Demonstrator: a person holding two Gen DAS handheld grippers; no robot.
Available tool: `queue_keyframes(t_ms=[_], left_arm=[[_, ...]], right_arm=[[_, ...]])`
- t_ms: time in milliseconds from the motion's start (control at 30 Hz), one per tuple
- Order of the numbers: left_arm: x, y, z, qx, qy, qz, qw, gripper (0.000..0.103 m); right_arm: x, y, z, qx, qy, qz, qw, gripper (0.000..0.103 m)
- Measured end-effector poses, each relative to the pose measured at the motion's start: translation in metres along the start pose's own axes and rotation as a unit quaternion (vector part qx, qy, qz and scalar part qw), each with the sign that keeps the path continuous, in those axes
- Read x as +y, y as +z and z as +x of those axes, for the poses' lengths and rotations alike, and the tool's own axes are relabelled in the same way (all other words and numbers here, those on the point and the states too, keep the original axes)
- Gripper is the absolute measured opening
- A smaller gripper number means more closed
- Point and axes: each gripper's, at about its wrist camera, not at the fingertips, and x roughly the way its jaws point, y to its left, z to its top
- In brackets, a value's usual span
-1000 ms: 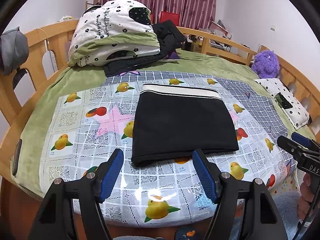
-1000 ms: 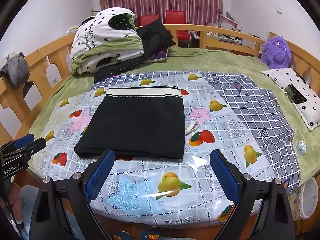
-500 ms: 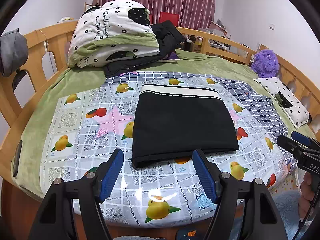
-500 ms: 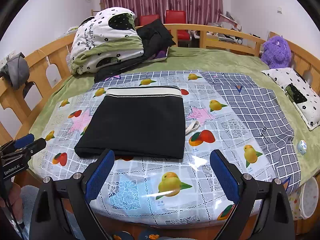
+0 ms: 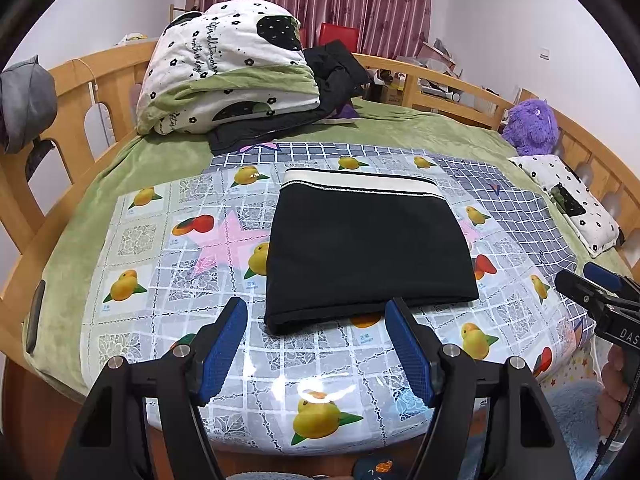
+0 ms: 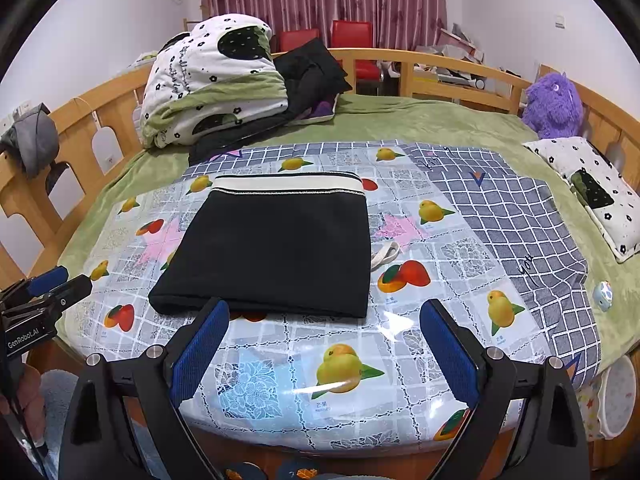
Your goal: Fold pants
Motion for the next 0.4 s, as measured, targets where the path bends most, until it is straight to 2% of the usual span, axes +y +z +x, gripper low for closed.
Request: queue_keyframes(t_ms=[400], left_arm=[[0.0035,-0.0015,0.0014,-0.001,-0.005,-0.002,1.0,0.07]], right_arm=[[0.0007,-0.0003,-0.0001,0.001,0.0,0.0,1.0,0.095]])
